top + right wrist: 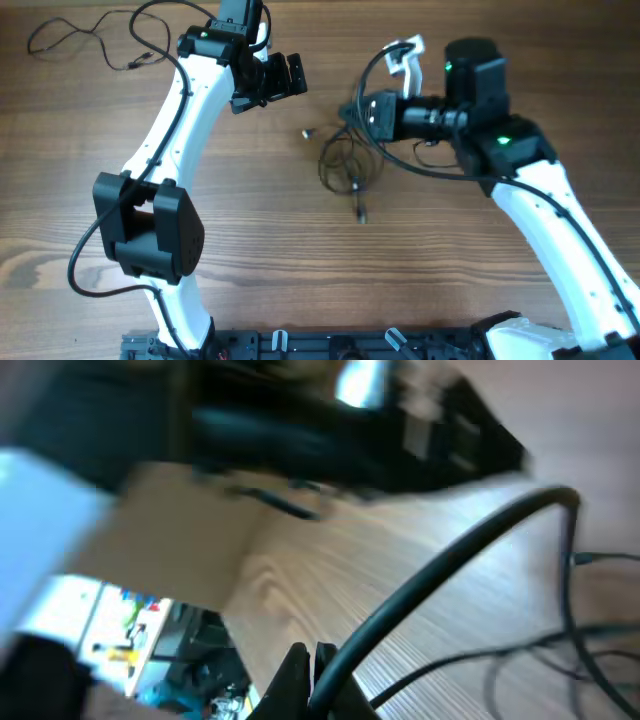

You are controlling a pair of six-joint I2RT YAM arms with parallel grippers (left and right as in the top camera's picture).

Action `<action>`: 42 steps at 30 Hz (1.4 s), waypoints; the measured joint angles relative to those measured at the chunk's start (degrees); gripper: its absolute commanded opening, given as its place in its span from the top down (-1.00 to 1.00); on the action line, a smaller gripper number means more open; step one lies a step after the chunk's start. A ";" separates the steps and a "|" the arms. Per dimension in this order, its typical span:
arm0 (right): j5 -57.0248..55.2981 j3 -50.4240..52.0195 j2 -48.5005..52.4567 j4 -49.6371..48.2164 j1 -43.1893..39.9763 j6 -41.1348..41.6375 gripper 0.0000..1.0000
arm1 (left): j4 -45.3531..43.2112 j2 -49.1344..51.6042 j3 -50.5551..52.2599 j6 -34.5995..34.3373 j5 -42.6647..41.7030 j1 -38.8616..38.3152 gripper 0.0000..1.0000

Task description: Untangle cables

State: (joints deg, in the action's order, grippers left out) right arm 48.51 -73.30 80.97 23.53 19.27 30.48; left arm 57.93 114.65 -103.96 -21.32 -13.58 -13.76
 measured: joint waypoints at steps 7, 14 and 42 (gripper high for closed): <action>-0.55 -4.66 -0.04 -0.83 -0.68 0.42 0.92 | 0.09 0.00 0.00 0.00 0.00 0.00 -1.00; -0.70 -35.45 -0.76 1.53 -7.32 7.39 0.91 | 0.02 0.00 0.00 0.00 0.00 0.00 -1.00; -14.05 -38.56 16.28 14.10 -4.31 31.89 0.92 | -15.54 -16.41 -3.21 27.96 -30.08 -1.77 -0.63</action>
State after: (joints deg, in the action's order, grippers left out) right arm 34.46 -111.85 97.25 37.63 14.96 62.37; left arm 42.39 98.24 -107.18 6.63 -43.66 -15.53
